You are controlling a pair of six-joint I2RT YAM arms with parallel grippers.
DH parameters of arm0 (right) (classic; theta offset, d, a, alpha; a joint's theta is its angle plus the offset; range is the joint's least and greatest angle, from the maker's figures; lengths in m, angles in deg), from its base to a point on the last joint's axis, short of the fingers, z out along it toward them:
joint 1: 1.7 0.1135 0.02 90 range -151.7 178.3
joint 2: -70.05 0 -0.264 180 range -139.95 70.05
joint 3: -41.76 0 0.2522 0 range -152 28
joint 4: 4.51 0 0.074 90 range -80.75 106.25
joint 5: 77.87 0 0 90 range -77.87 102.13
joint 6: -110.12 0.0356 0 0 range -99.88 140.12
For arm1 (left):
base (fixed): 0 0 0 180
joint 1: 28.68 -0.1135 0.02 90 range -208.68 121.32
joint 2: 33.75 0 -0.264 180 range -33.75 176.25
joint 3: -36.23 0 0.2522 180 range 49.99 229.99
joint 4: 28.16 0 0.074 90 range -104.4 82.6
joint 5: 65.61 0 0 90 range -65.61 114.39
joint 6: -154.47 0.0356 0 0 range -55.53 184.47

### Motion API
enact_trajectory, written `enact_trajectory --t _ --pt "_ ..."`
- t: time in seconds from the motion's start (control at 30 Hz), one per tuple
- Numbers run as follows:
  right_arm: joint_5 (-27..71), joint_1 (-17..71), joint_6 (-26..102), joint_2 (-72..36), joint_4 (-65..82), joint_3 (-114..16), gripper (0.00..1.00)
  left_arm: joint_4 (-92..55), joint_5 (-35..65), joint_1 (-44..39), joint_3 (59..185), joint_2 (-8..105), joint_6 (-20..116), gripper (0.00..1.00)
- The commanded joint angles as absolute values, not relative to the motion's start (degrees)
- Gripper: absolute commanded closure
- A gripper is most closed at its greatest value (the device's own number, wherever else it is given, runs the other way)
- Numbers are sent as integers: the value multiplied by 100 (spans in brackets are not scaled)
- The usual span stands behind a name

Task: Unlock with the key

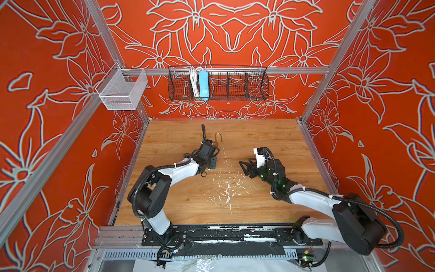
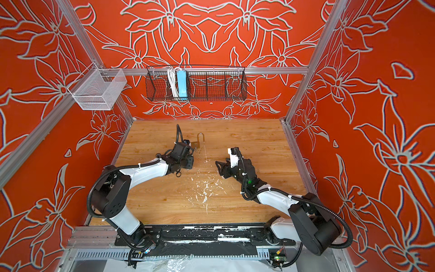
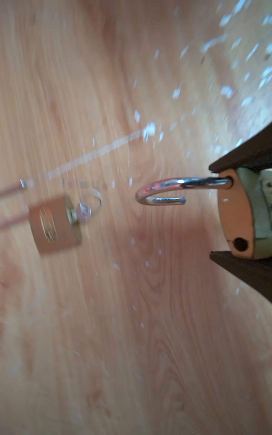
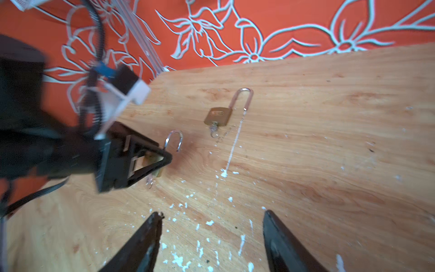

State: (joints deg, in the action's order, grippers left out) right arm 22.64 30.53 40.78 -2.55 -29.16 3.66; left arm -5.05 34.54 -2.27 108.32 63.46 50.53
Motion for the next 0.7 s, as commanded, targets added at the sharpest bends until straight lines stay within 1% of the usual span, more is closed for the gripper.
enact_trajectory --t 0.0,0.2,0.3,0.4,0.5,0.57,0.67 --pt "2650 3058 4008 -263 -3634 534 24 4 3115 -458 11519 6699 5150 100" --pt "2606 3056 3989 -393 -3658 502 12 570 2931 -1013 12595 7543 5129 100" --pt "2669 3056 4007 -472 -3760 500 8 1036 3136 -1176 13291 8011 5155 100" --pt "2690 3056 4040 -535 -3866 509 2 1472 3368 -1329 13827 8426 5149 100" --pt "2724 3058 4077 -592 -3978 524 2 1681 3380 -1527 14142 8756 5161 100" --pt "2717 3056 4077 -607 -3988 524 2 1804 3123 -1706 14280 8920 5032 100" --pt "2690 3059 4044 -599 -3982 524 2 1877 2990 -1893 14298 9019 4830 100"
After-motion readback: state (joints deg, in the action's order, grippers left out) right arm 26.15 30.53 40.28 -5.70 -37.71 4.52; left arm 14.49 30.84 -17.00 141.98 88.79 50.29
